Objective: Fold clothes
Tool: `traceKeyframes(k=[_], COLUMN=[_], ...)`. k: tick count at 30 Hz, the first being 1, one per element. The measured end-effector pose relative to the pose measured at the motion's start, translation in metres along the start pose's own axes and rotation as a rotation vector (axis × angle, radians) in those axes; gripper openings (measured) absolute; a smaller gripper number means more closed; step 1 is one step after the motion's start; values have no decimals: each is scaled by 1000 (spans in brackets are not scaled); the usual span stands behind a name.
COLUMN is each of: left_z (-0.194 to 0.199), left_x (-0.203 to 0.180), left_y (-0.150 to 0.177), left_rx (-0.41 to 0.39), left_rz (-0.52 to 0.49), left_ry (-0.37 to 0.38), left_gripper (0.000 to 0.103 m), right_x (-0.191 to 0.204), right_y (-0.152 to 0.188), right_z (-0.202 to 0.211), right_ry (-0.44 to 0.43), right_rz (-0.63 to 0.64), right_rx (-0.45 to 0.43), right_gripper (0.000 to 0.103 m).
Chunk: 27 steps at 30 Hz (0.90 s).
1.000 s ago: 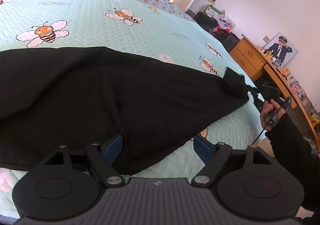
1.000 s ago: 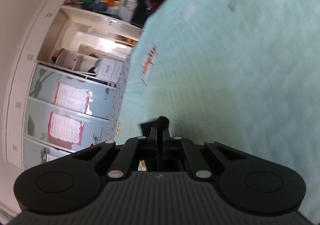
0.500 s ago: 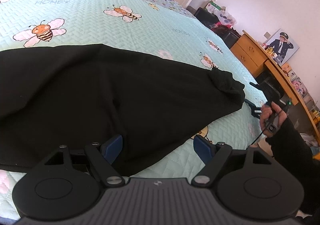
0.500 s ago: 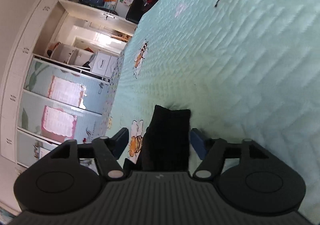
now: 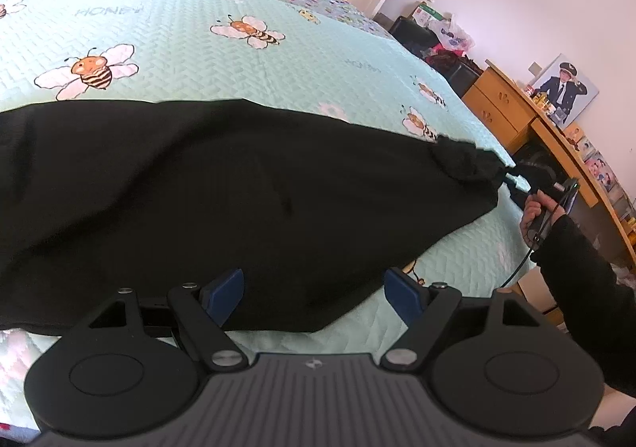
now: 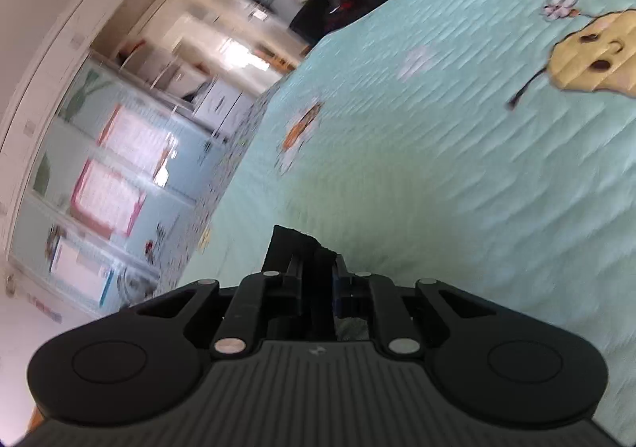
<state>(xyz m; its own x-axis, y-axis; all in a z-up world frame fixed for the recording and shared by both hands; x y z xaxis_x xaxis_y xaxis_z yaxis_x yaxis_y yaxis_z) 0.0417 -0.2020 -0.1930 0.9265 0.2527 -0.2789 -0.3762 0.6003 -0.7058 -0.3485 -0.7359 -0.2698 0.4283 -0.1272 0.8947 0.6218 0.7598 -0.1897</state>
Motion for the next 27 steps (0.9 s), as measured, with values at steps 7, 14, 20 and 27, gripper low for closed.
traceKeyframes(k=[7, 14, 20, 27], left_z=[1, -5, 1, 3], left_x=[-1, -2, -5, 5], left_y=[4, 0, 7, 15], left_rx=[-7, -22, -26, -29], left_rz=[3, 4, 8, 50], left_ry=[6, 28, 30, 13], left_gripper=[81, 81, 81, 81], right_x=[0, 83, 106, 97], right_y=[9, 139, 241, 264], right_z=[46, 81, 21, -28], right_ry=[-45, -111, 57, 221], right_rz=[-5, 698, 1277, 1485], right_rx=[-52, 40, 71, 87], right_gripper=[48, 60, 59, 52])
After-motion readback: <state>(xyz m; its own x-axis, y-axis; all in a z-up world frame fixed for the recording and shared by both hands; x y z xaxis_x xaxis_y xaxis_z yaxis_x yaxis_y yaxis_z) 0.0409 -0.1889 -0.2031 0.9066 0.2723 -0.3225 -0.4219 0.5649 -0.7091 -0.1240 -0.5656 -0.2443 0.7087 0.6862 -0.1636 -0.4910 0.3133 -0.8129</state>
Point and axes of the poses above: each gripper's, at about its wrist camera, not at the fingertips, and z roughly against the way its jaws point, x to its left, y to its underside, the point moved 3 cm from there along -z, roughly the way its jaws point, and after that the axes turned 14 degrees about -z, right-handed, at the moved point
